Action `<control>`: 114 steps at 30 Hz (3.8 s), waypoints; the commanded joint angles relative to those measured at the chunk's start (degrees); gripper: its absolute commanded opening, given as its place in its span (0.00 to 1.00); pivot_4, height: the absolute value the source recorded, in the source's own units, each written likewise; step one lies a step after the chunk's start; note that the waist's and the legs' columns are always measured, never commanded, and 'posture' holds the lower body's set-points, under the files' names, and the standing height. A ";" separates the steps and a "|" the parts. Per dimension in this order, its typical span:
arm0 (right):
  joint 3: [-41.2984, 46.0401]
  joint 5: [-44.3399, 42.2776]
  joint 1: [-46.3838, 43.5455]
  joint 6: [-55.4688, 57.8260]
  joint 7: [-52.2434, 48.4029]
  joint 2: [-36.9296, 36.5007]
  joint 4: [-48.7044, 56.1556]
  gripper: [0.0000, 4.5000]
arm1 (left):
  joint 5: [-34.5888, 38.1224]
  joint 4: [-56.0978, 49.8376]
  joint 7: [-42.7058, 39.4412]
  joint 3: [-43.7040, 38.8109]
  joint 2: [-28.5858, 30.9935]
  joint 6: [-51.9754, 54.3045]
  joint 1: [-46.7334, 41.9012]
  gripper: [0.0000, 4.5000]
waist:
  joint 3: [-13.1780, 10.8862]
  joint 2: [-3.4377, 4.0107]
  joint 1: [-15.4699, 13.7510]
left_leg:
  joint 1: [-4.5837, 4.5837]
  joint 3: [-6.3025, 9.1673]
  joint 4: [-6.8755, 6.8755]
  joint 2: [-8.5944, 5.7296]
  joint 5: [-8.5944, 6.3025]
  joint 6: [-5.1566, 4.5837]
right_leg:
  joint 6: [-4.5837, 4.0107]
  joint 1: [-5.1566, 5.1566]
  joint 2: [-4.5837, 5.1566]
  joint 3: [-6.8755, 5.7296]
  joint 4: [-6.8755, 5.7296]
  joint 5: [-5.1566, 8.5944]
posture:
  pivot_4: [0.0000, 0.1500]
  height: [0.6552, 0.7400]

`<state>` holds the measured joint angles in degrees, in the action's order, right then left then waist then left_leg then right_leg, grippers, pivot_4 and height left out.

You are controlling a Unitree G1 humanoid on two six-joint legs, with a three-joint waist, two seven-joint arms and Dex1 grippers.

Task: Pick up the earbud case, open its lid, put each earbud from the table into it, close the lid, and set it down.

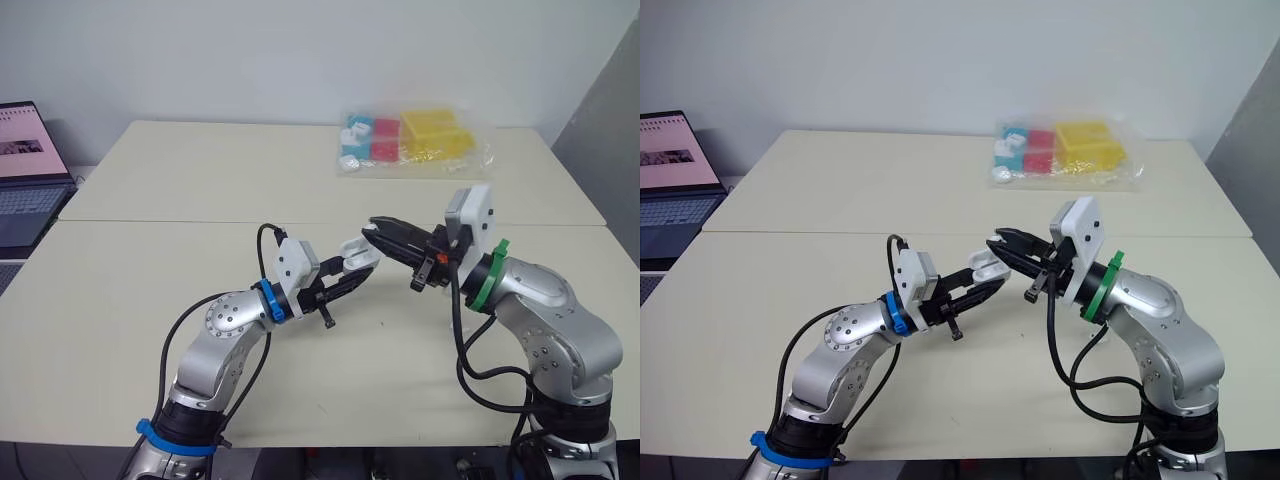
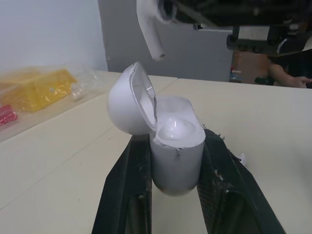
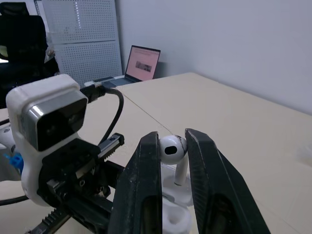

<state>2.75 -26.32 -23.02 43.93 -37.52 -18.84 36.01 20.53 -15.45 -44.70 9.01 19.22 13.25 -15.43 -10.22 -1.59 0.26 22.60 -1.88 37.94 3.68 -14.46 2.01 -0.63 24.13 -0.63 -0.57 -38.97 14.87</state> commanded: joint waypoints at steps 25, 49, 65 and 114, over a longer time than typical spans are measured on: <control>-9.30 10.50 9.43 -24.89 1.48 -3.53 -4.90 0.08 | 2.62 -1.37 -0.03 -1.45 -0.06 1.61 -1.92 0.18 | 0.00 -0.01 0.00 | 0.00 0.02 -0.03 0.01 0.00 0.00 | 0.00 0.01 -0.04 0.01 0.02 0.01 | 1.00 0.95; -10.37 9.83 10.15 -19.87 4.08 -6.03 -2.57 0.78 | 2.34 -2.03 0.11 -1.19 -0.09 1.39 -1.77 0.18 | 0.00 -0.01 -0.02 | 0.00 0.02 -0.03 0.01 0.00 0.00 | 0.00 0.01 -0.03 0.01 0.03 0.01 | 1.00 0.95; -0.22 -1.62 8.40 0.46 -10.48 -37.49 -0.44 0.86 | -0.25 -0.67 -0.94 0.13 1.43 -1.68 -0.03 0.18 | -0.03 -0.01 -0.12 | 0.03 -0.01 -0.05 -0.02 -0.01 -0.01 | -0.01 -0.01 0.03 -0.01 0.11 0.02 | 1.00 0.95; -28.84 28.94 -6.52 -4.15 -33.69 -38.99 -20.72 0.11 | -4.55 -0.83 -2.01 2.58 0.31 -5.69 2.59 0.18 | -0.07 -0.07 0.06 | -0.10 0.01 -0.03 0.01 -0.01 -0.01 | -0.06 0.00 -0.03 0.01 0.02 0.05 | 1.00 0.95</control>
<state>-26.21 1.78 -29.79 39.71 -71.22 -57.77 14.52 15.87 -15.10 -46.81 11.02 19.91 9.17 -12.64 -10.29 -1.66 0.32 22.49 -1.87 37.91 3.69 -14.47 2.00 -0.69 24.13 -0.66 -0.56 -38.95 14.92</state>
